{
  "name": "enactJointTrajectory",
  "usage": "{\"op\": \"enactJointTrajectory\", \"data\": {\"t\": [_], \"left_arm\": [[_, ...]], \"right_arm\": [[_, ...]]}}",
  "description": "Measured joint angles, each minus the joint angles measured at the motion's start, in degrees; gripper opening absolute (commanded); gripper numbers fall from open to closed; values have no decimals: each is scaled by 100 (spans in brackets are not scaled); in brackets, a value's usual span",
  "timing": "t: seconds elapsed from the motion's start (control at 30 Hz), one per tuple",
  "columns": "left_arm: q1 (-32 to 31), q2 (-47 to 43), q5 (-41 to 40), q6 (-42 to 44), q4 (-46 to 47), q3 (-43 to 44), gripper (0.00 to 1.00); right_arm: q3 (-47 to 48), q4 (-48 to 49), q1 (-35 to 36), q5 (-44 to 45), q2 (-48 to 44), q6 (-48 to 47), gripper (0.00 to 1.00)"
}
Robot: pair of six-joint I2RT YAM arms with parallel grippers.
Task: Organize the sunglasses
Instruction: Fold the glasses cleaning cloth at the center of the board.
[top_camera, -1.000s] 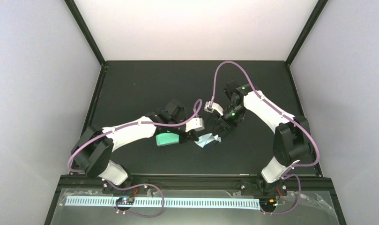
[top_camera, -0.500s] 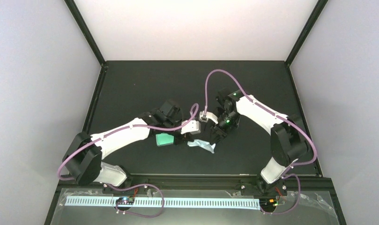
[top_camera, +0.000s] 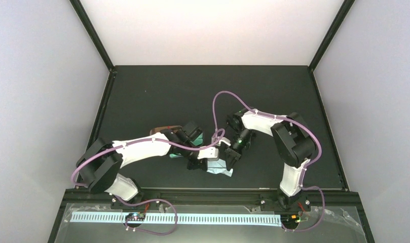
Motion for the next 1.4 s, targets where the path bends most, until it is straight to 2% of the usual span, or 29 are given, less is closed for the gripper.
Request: {"op": "enactJointTrajectory", "data": {"t": [0.37, 0.93, 1.4], "left_arm": [[-2, 444, -151, -74, -205, 337, 1], [2, 487, -474, 155, -951, 793, 1], [76, 896, -1008, -302, -597, 796, 2]], "right_arm": [[0, 341, 7, 446, 310, 437, 1], [457, 291, -9, 710, 308, 785, 1], [247, 553, -13, 944, 308, 1158, 4]]}}
